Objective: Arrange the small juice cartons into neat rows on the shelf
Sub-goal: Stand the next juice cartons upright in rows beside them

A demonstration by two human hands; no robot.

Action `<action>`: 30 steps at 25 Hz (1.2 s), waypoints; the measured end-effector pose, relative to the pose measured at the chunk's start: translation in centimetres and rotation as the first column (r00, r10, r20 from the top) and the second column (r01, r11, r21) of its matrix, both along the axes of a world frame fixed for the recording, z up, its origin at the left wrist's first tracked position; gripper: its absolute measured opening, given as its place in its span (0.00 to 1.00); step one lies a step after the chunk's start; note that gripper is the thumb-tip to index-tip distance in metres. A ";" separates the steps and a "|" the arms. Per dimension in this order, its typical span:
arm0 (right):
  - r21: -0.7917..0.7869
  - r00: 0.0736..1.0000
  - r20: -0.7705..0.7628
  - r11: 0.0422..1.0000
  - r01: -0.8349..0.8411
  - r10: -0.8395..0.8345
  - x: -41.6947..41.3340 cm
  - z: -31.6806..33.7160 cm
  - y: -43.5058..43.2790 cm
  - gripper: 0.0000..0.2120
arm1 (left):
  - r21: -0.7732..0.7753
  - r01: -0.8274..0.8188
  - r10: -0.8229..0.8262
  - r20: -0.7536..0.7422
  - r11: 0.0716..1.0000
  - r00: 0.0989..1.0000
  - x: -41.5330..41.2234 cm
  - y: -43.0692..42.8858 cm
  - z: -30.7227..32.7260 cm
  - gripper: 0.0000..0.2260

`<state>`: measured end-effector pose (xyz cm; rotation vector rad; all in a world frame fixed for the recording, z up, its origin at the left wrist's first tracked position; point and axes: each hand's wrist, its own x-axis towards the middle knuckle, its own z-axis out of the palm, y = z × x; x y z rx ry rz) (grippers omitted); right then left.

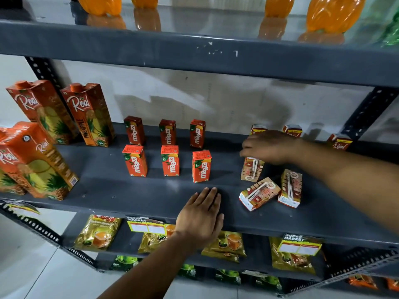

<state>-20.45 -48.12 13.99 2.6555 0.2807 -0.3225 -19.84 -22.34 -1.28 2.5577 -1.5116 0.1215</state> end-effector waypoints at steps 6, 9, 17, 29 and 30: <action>0.059 0.987 -0.076 0.987 0.149 -0.144 -0.3 1.4 0.1 0.19 | -0.015 0.003 -0.003 0.008 1.000 1.000 0.0 0.0 -0.3 0.28; 0.127 0.917 -0.086 0.909 0.397 -0.389 0.0 1.1 -0.1 0.24 | -0.020 0.003 -0.003 0.012 1.000 1.000 0.1 0.0 -0.4 0.28; 0.299 0.773 -0.175 0.715 0.632 -0.610 0.0 0.4 0.4 0.29 | -0.023 0.014 -0.014 0.013 1.000 1.000 0.0 0.2 -0.2 0.28; 0.357 0.937 -0.161 0.867 0.347 -0.309 -7.5 -4.0 0.9 0.26 | -0.012 0.016 -0.016 0.001 1.000 1.000 0.1 0.1 -0.1 0.27; 0.353 0.948 -0.129 0.880 0.317 -0.290 -7.6 -3.5 0.7 0.26 | -0.007 0.015 -0.015 0.003 1.000 1.000 0.1 0.1 -0.1 0.27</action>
